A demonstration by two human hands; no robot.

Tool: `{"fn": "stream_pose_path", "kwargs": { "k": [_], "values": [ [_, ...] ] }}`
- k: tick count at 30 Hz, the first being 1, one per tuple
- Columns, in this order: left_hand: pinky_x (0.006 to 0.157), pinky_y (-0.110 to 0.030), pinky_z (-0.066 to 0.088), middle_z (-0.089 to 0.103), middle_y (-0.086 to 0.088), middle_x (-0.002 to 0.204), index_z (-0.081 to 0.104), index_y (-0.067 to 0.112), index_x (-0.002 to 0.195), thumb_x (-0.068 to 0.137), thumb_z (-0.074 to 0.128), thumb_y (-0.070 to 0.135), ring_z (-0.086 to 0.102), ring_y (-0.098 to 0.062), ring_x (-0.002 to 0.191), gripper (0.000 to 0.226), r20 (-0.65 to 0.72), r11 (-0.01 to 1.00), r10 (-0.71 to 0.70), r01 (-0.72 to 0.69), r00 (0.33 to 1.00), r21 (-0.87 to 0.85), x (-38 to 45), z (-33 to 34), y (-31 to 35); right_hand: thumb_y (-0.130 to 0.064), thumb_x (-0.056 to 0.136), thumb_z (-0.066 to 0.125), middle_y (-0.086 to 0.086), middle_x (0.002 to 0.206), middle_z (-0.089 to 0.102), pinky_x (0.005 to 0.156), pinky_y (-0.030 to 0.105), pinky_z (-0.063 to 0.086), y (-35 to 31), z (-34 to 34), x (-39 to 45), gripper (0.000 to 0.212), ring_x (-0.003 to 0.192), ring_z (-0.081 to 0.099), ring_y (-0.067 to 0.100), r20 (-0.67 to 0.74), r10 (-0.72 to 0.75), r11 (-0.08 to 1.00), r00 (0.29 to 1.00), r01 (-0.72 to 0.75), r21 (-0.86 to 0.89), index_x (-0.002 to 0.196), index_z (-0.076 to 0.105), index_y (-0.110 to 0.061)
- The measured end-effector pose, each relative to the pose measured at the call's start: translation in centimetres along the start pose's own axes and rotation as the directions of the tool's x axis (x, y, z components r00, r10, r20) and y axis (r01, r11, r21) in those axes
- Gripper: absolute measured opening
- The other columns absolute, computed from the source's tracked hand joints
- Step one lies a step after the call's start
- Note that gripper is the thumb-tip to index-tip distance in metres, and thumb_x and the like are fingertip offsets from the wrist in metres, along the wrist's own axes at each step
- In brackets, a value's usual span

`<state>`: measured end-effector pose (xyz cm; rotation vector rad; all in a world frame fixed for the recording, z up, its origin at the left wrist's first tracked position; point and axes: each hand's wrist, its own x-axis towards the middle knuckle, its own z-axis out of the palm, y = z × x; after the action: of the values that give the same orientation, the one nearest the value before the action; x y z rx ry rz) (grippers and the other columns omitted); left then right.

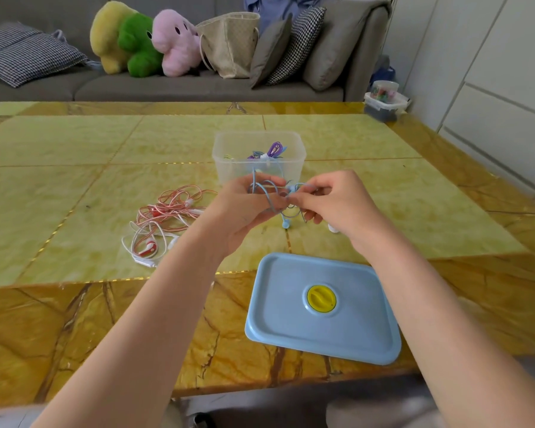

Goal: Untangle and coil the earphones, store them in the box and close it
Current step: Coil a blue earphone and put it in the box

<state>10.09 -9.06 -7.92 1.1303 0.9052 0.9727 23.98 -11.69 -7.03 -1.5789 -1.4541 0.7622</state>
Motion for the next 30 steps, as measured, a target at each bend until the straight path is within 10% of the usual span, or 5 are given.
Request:
{"fn": "stream_pose_path", "kwargs": {
  "k": [12,19,26,30],
  "values": [
    [0.056,-0.014,0.05,0.055,-0.003,0.078,0.05,0.013,0.075,0.088,0.051,-0.008,0.056,-0.011,0.062,0.025,-0.227,0.974,0.095,-0.138,0.969,-0.18,0.5,-1.0,0.5,-0.013,0.08,0.073,0.001,0.056,0.054,0.038,0.01,0.029,-0.4,-0.3,0.0,0.009,0.037,0.042,0.001,0.113,0.048,0.999,0.992,-0.048,-0.007,0.077,0.065,-0.01],
    [0.061,-0.014,0.053,0.053,-0.003,0.076,0.053,0.014,0.076,0.085,0.053,-0.011,0.055,-0.013,0.065,0.027,-0.183,0.983,0.164,-0.145,0.969,0.11,0.5,-0.8,0.3,-0.045,0.076,0.071,-0.009,0.098,0.058,0.075,0.02,0.036,-0.4,-1.2,0.1,0.037,0.093,0.052,0.004,-0.175,-0.087,0.985,0.981,0.058,-0.163,0.108,0.067,-0.026],
    [0.058,-0.014,0.053,0.056,-0.001,0.068,0.054,0.012,0.075,0.084,0.057,-0.011,0.059,-0.002,0.051,0.025,-0.12,0.968,0.234,-0.219,0.965,0.126,-0.1,1.5,0.6,-0.016,0.081,0.071,0.001,0.067,0.064,0.037,0.014,0.031,-0.7,-0.3,-0.5,0.007,0.035,0.044,-0.001,-0.04,-0.014,0.998,0.999,0.017,0.066,0.076,0.066,-0.016],
    [0.056,-0.014,0.051,0.057,-0.002,0.066,0.054,0.011,0.075,0.083,0.058,-0.012,0.06,-0.001,0.051,0.024,-0.076,0.966,0.233,-0.222,0.969,0.136,-0.2,1.6,0.7,-0.002,0.079,0.069,0.003,0.061,0.061,0.034,0.017,0.031,-0.8,-0.7,-0.6,0.01,0.035,0.044,0.003,-0.004,0.053,0.985,0.999,-0.052,0.164,0.077,0.065,-0.011]
  ]
}}
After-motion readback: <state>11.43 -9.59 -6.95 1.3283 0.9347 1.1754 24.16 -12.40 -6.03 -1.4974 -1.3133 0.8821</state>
